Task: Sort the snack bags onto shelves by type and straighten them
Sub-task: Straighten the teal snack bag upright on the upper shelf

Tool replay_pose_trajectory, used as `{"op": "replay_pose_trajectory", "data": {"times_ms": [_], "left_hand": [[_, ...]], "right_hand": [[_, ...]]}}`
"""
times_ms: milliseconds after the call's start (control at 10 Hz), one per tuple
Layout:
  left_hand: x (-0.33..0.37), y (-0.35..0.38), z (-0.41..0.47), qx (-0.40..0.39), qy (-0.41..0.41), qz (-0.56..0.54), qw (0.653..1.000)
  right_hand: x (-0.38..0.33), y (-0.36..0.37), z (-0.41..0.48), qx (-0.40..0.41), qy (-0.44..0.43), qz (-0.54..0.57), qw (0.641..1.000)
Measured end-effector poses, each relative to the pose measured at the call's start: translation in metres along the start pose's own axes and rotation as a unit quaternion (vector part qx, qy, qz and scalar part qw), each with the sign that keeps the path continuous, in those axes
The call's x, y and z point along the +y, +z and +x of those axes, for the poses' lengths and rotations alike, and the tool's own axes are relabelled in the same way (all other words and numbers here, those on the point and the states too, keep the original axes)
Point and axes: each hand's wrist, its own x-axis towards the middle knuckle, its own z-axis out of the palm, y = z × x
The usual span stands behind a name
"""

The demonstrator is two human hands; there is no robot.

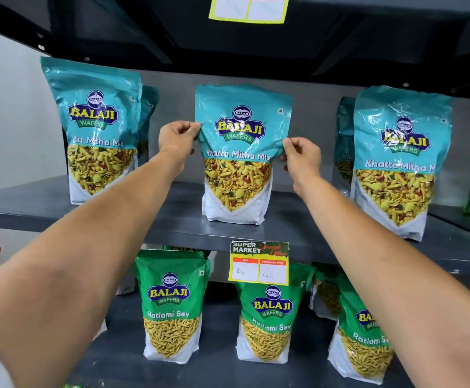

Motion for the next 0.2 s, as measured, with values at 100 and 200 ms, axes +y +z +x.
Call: {"op": "replay_pose_trajectory", "data": {"times_ms": [100, 200], "left_hand": [[0.0, 0.0, 0.002, 0.0, 0.007, 0.029, 1.0], [0.009, -0.013, -0.002, -0.001, 0.057, 0.169, 0.984]], "right_hand": [[0.007, -0.001, 0.0, 0.001, -0.024, -0.032, 0.999], [-0.003, -0.018, -0.004, -0.025, -0.096, -0.174, 0.98]]}}
